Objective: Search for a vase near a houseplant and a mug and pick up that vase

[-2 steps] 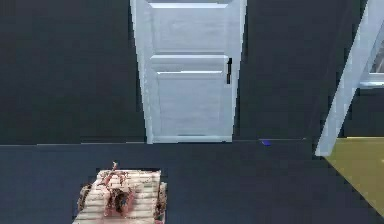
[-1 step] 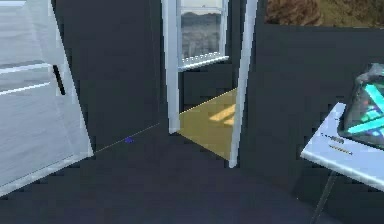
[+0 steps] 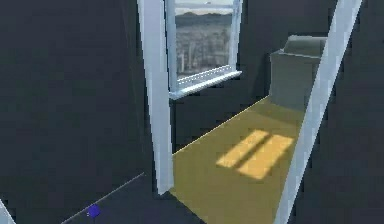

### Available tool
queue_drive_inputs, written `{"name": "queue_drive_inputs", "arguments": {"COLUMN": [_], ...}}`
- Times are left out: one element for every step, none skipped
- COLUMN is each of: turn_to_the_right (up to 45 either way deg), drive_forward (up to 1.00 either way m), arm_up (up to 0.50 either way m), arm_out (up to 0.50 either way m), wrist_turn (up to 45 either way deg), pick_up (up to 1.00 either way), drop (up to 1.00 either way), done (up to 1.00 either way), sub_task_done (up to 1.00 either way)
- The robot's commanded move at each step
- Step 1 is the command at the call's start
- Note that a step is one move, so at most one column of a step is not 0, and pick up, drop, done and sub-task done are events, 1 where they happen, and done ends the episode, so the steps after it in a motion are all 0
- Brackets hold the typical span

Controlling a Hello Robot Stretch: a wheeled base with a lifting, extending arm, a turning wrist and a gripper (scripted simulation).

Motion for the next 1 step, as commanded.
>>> {"name": "queue_drive_inputs", "arguments": {"turn_to_the_right": [3.0], "drive_forward": [0.0], "arm_up": [0.0], "arm_out": [0.0], "wrist_turn": [0.0], "pick_up": [0.0], "drop": [0.0], "done": [0.0], "sub_task_done": [0.0]}}
